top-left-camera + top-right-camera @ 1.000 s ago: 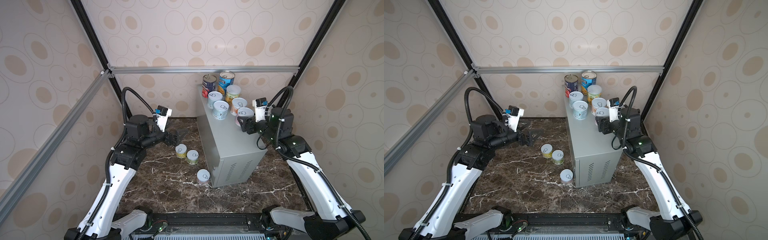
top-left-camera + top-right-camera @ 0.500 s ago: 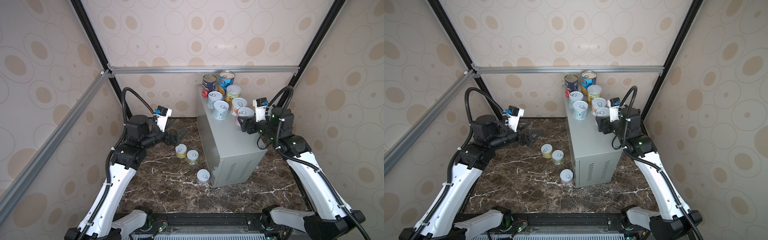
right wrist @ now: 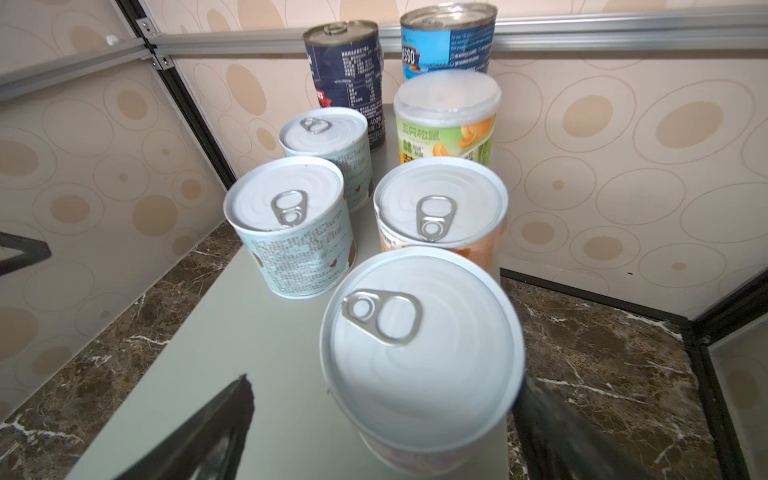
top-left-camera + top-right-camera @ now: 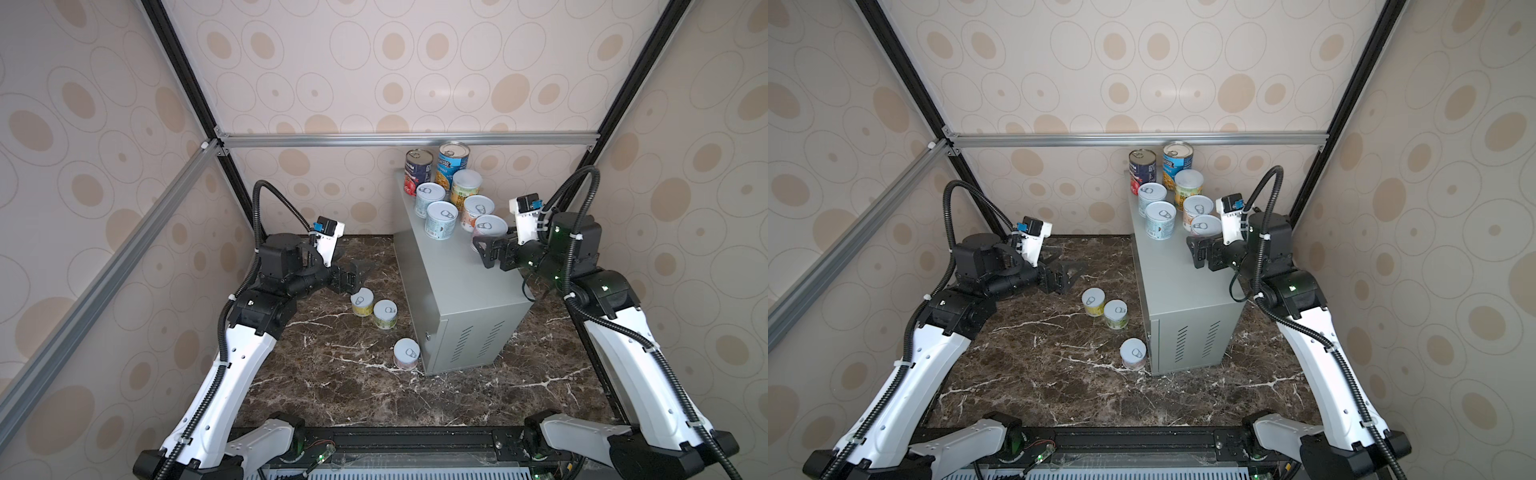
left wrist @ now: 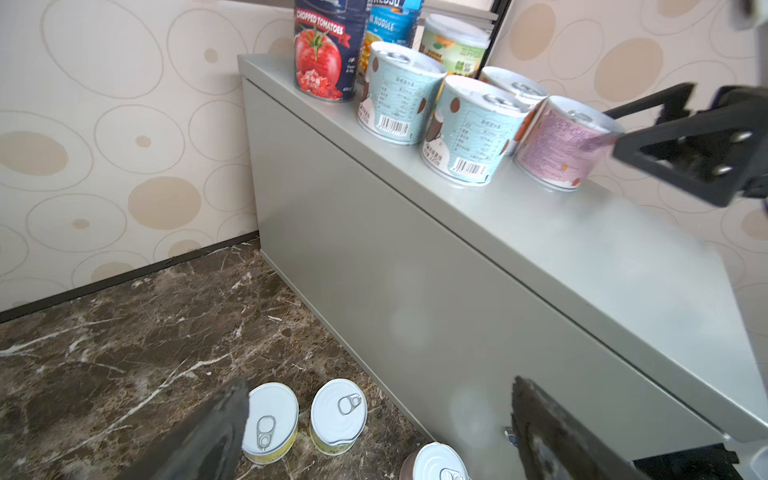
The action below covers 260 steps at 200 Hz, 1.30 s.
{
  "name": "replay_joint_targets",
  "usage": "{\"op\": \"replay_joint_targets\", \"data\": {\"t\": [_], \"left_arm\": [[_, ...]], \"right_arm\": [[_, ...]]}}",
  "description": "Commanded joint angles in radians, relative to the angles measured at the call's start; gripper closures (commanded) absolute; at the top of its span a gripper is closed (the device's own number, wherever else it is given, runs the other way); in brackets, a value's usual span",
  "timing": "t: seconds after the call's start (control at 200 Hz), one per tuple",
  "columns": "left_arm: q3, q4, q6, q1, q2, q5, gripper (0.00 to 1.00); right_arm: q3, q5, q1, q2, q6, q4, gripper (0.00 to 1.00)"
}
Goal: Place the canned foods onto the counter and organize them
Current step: 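Grasp the pink-labelled can with the right gripper and slide it into the row, then open the right gripper and withdraw it while the left gripper lowers toward floor cans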
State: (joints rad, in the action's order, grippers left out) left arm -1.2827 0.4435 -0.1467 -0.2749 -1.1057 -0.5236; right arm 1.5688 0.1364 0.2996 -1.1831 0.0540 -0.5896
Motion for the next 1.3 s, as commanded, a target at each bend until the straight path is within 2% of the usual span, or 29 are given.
{"op": "replay_joint_targets", "data": {"t": [0.0,0.125,0.375,0.585,0.875,1.085,1.295], "left_arm": [[0.021,0.002,-0.029,0.013,-0.013,0.069,0.02],[0.058,0.022,-0.061,0.014,-0.037,0.146,0.02],[0.189,-0.017,-0.135,0.016,-0.072,0.200,0.02],[0.281,-0.097,-0.206,0.018,-0.148,0.176,0.02],[0.396,-0.245,-0.307,0.015,-0.242,0.275,0.02],[0.395,-0.344,-0.350,0.010,-0.341,0.350,0.02],[0.347,-0.373,-0.360,0.002,-0.440,0.389,0.02]], "right_arm": [[0.083,-0.046,-0.005,0.062,0.025,-0.103,0.00],[0.130,-0.124,-0.005,0.094,0.030,-0.155,0.00],[0.132,-0.188,-0.005,0.140,0.010,-0.208,0.00],[0.059,-0.153,-0.005,0.180,-0.005,-0.200,0.00],[-0.041,-0.084,-0.005,0.266,-0.019,-0.168,0.00],[-0.066,-0.099,-0.005,0.301,-0.014,-0.180,0.00],[-0.090,-0.111,-0.006,0.320,0.000,-0.188,0.00]]}}
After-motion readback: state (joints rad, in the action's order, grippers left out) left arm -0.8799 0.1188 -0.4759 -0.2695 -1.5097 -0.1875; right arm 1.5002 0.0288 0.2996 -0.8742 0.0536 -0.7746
